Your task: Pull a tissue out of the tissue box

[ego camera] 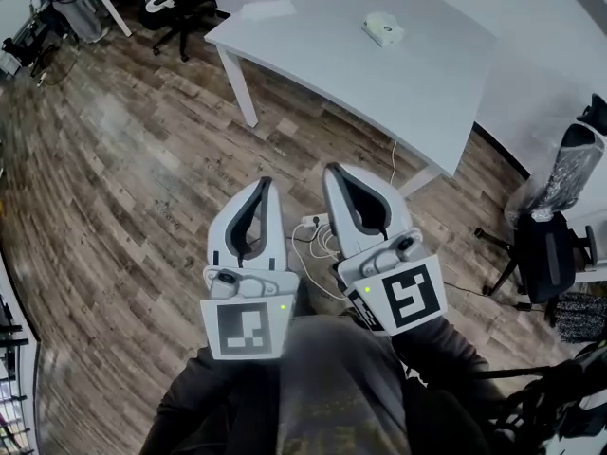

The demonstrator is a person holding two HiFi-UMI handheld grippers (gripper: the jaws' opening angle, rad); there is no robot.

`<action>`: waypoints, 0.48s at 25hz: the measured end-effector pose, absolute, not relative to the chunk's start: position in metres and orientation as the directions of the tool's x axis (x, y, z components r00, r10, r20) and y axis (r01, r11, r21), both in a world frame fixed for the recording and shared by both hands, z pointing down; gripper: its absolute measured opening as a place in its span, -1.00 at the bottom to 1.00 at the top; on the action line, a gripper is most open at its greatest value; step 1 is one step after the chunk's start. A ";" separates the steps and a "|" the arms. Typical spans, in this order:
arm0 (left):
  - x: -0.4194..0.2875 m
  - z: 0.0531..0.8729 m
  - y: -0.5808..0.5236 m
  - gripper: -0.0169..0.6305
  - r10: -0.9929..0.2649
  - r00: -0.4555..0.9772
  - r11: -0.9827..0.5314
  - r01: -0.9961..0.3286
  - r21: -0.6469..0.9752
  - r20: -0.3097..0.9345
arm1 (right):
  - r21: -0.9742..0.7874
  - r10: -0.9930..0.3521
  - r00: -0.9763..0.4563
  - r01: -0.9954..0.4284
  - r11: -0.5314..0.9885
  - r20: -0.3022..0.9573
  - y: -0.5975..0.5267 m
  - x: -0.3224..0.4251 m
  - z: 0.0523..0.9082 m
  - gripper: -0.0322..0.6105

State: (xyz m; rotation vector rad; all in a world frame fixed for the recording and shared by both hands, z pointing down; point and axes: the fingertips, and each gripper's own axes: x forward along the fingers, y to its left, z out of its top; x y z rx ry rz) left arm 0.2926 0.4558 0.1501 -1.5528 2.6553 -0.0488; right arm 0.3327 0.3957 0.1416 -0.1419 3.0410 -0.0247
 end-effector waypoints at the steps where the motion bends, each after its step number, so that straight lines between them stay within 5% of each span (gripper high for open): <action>1: 0.285 0.149 0.457 -0.95 -0.875 -0.482 0.484 -0.873 -0.064 -0.041 | -0.022 -0.097 -0.990 -0.095 0.995 -0.098 0.398 0.324 0.141 -0.89; 12: 0.214 0.156 0.462 -0.95 -0.872 -0.489 0.490 -0.868 -0.075 -0.033 | -0.015 -0.083 -0.991 -0.082 0.997 -0.104 0.400 0.251 0.141 -0.89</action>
